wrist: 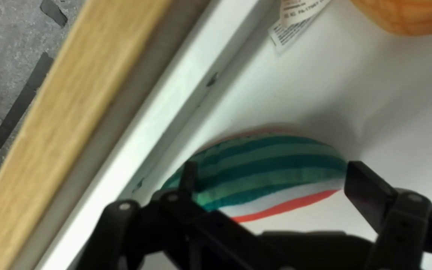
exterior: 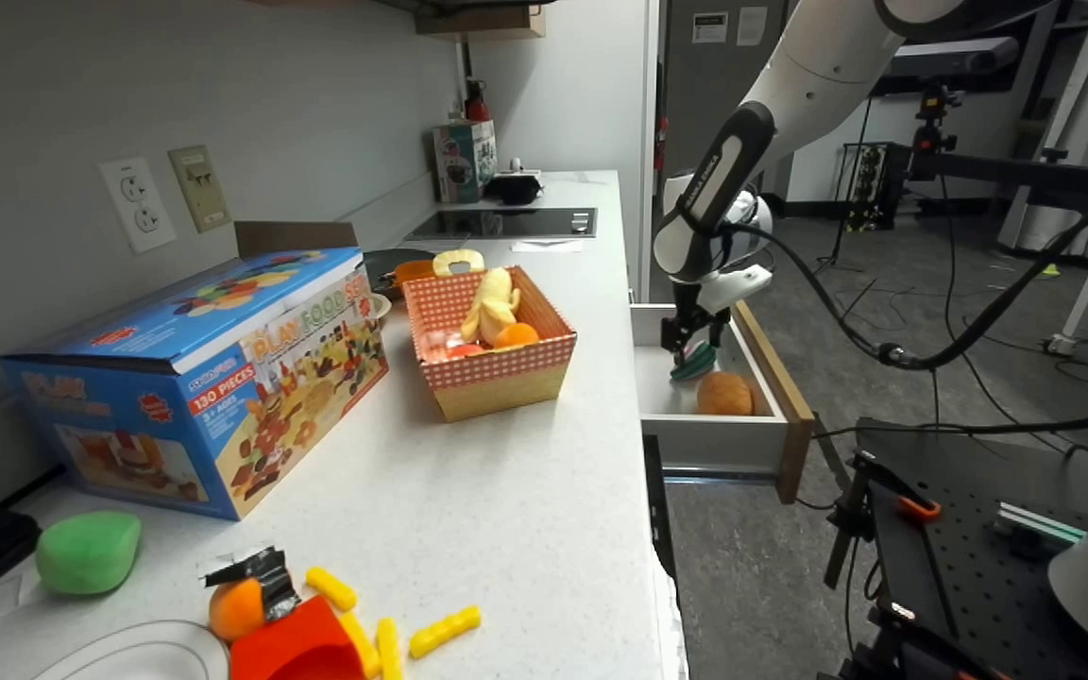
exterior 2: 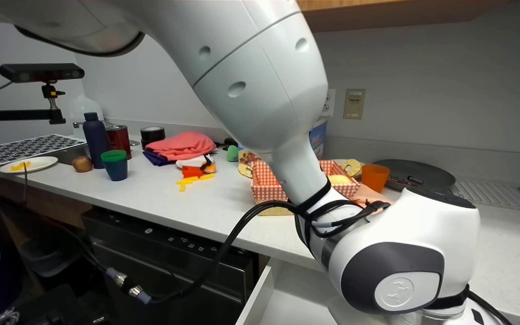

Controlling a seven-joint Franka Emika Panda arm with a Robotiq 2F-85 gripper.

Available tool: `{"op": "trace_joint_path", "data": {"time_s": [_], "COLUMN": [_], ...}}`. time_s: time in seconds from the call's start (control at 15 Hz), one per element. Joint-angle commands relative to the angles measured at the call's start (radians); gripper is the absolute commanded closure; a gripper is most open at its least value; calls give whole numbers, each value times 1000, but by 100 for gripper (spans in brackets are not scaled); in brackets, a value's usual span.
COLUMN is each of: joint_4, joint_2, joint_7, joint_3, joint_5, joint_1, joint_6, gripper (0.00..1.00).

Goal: Open the drawer, remove the toys inside then close the drawer

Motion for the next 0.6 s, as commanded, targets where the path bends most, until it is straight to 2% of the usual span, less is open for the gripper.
{"op": "trace_joint_path", "data": {"time_s": [0.0,0.07,0.2,0.4,0.53], "joint_4": [25,36,61,80,94], "joint_2": [21,29,51,64,69], "joint_7": [24,32,49,50,42], "joint_3": [-6,-8,-9,-2,5], "joint_5": [-3,-3,1,1,3], "joint_1": [1,2,2,-1,-6], "joint_6": [-9,-12,-20,-18,-23], "gripper": [1,6,29,54,67]}}
